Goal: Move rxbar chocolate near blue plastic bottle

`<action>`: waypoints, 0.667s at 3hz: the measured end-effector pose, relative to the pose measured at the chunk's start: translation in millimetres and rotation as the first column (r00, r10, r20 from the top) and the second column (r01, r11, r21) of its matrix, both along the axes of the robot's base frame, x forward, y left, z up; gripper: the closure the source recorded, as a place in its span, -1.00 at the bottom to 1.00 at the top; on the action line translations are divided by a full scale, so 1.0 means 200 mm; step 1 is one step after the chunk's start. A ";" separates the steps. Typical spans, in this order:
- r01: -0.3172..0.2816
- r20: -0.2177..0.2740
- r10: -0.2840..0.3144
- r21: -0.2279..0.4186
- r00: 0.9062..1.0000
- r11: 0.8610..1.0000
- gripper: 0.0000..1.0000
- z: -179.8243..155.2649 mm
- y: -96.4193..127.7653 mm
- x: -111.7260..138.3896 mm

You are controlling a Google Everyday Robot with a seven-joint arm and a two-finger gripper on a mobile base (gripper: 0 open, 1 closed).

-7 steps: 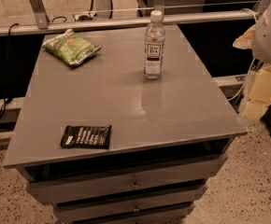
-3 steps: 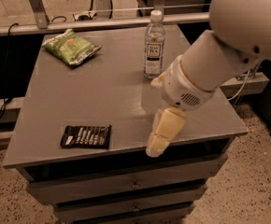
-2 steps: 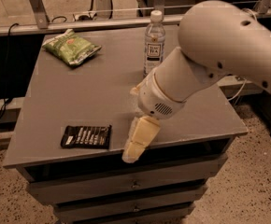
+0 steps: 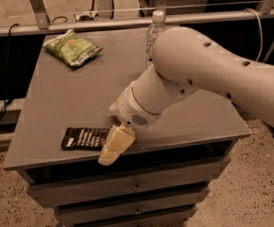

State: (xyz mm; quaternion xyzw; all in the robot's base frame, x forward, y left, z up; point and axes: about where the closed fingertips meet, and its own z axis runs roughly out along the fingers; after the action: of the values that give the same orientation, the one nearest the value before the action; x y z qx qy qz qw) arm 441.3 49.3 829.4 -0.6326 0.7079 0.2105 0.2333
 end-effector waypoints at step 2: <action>-0.023 0.012 0.023 0.017 1.000 1.000 0.27 -0.05 0.12 -0.03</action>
Offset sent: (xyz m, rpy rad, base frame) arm -0.0064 0.0311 -0.0147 0.0279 -0.0074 0.0213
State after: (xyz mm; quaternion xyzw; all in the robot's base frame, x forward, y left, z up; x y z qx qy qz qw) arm 435.1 73.1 820.3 -0.6398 0.6974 0.2157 0.2405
